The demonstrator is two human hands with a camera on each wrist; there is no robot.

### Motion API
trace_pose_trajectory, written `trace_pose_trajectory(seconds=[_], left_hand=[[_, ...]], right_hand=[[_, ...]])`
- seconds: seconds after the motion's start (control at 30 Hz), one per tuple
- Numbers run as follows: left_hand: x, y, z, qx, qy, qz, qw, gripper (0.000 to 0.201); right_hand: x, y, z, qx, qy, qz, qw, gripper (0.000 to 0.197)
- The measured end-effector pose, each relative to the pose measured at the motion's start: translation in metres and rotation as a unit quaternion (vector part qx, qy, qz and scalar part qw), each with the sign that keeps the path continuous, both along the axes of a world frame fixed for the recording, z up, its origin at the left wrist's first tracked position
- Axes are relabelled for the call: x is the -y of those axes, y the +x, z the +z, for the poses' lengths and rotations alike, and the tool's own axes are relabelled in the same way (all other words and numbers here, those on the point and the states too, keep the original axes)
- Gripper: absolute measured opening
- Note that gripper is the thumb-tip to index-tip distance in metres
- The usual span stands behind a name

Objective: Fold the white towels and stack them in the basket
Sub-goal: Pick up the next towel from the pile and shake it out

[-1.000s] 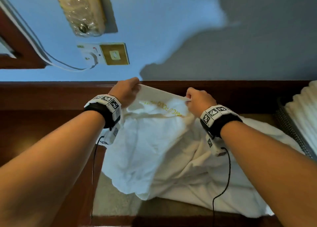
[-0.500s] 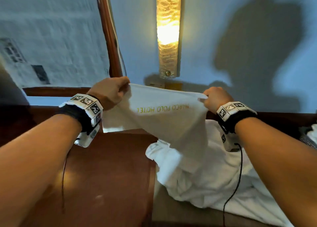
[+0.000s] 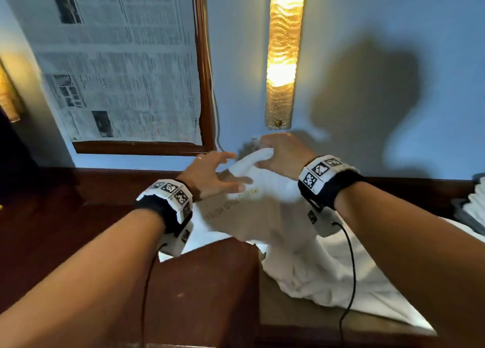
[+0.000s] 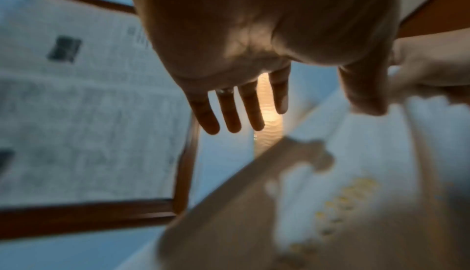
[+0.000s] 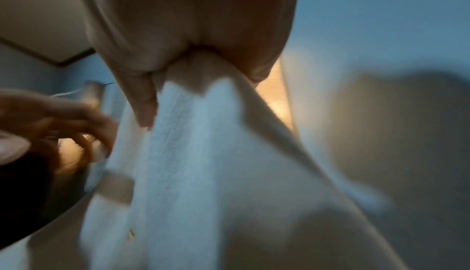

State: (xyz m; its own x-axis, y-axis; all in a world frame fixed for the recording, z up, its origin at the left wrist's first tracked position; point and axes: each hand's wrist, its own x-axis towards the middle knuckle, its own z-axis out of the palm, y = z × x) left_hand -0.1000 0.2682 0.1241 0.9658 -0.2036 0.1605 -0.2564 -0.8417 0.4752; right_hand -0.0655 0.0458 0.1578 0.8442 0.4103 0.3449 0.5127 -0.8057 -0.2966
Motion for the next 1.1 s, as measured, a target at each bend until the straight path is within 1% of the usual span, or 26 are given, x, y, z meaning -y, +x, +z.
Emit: trace_pose_trajectory(seconds=[0.03, 0.07, 0.1, 0.13, 0.17, 0.2, 0.23, 0.3, 0.37, 0.43, 0.5, 0.57, 0.6, 0.63, 0.67, 0.7, 0.73, 0.77, 0.8, 0.83, 0.87, 0.93, 0.97, 1.03, 1.1], left_hand=[[0.017, -0.002, -0.008, -0.010, -0.033, -0.029, 0.999, 0.046], [0.030, -0.003, -0.014, 0.002, -0.040, -0.037, 0.999, 0.021], [0.035, -0.002, -0.019, 0.015, -0.055, -0.038, 0.998, 0.014], [0.034, 0.000, -0.021, 0.027, -0.064, -0.028, 0.997, 0.025], [0.030, 0.000, -0.023, 0.034, -0.071, -0.024, 0.997, 0.030], [0.023, 0.000, -0.024, 0.033, -0.074, -0.021, 0.996, 0.029], [0.015, 0.000, -0.024, 0.031, -0.068, -0.020, 0.997, 0.022], [-0.003, -0.003, -0.020, 0.028, -0.044, -0.003, 0.999, 0.010], [-0.017, -0.006, -0.014, 0.039, -0.046, 0.015, 0.998, 0.008], [-0.028, -0.009, -0.011, 0.048, -0.058, 0.040, 0.996, 0.012], [-0.033, -0.011, -0.012, 0.036, -0.046, 0.054, 0.997, 0.016], [-0.034, -0.010, -0.015, 0.002, -0.025, 0.048, 0.999, 0.013], [-0.032, -0.011, -0.018, -0.023, -0.011, 0.037, 0.999, 0.016], [-0.029, -0.013, -0.020, -0.051, 0.002, 0.023, 0.998, 0.025], [-0.025, -0.014, -0.021, -0.076, 0.007, 0.004, 0.997, 0.039], [-0.019, -0.016, -0.022, -0.088, -0.001, -0.014, 0.996, 0.049], [-0.013, -0.017, -0.021, -0.083, -0.024, -0.029, 0.996, 0.052], [-0.006, -0.019, -0.020, -0.061, -0.059, -0.043, 0.995, 0.045], [-0.001, -0.019, -0.019, -0.035, -0.099, -0.051, 0.993, 0.031], [0.003, -0.021, -0.015, -0.006, -0.138, -0.060, 0.989, 0.019], [0.005, -0.021, -0.012, 0.018, -0.177, -0.064, 0.982, 0.019], [0.002, -0.021, -0.005, 0.052, -0.244, -0.077, 0.965, 0.029], [-0.001, -0.021, -0.002, 0.062, -0.261, -0.088, 0.959, 0.032], [-0.005, -0.023, 0.004, 0.067, -0.260, -0.110, 0.957, 0.034], [-0.003, -0.024, 0.009, 0.087, -0.239, -0.110, 0.961, 0.035]], right_hand=[[-0.011, -0.006, -0.001, 0.017, -0.030, 0.022, 0.999, 0.025], [-0.018, -0.012, -0.002, 0.030, -0.057, 0.039, 0.997, 0.024], [-0.020, -0.016, -0.002, 0.038, -0.082, 0.046, 0.995, 0.023], [-0.017, -0.018, -0.003, 0.035, -0.105, 0.042, 0.993, 0.022], [-0.009, -0.019, -0.006, 0.023, -0.124, 0.028, 0.992, 0.019], [0.002, -0.018, -0.011, 0.007, -0.143, 0.011, 0.990, 0.017], [0.016, -0.015, -0.018, -0.012, -0.154, -0.008, 0.988, 0.017], [0.045, -0.012, -0.032, -0.042, -0.147, -0.039, 0.988, 0.020], [0.064, -0.013, -0.041, -0.066, -0.094, -0.068, 0.991, 0.025], [0.072, -0.015, -0.047, -0.071, -0.016, -0.094, 0.993, 0.027], [0.068, -0.014, -0.048, -0.039, 0.067, -0.104, 0.992, 0.024], [0.053, -0.013, -0.045, 0.012, 0.151, -0.107, 0.983, 0.015], [0.042, -0.012, -0.040, 0.033, 0.177, -0.104, 0.978, 0.014], [0.030, -0.012, -0.034, 0.043, 0.187, -0.096, 0.977, 0.017], [0.017, -0.013, -0.027, 0.035, 0.189, -0.079, 0.978, 0.020], [0.003, -0.018, -0.019, 0.014, 0.199, -0.041, 0.979, 0.025], [-0.010, -0.023, -0.013, -0.011, 0.210, 0.005, 0.978, 0.031], [-0.021, -0.027, -0.008, -0.028, 0.211, 0.045, 0.976, 0.034], [-0.030, -0.031, -0.005, -0.033, 0.198, 0.066, 0.977, 0.034], [-0.035, -0.032, -0.005, -0.028, 0.182, 0.072, 0.980, 0.031], [-0.038, -0.032, -0.005, -0.017, 0.172, 0.065, 0.983, 0.028], [-0.038, -0.031, -0.004, -0.002, 0.169, 0.043, 0.985, 0.022], [-0.035, -0.029, -0.005, -0.001, 0.168, 0.040, 0.985, 0.020], [-0.032, -0.027, -0.009, -0.008, 0.144, 0.046, 0.988, 0.018], [-0.031, -0.028, -0.014, 0.000, 0.127, 0.051, 0.991, 0.021]])
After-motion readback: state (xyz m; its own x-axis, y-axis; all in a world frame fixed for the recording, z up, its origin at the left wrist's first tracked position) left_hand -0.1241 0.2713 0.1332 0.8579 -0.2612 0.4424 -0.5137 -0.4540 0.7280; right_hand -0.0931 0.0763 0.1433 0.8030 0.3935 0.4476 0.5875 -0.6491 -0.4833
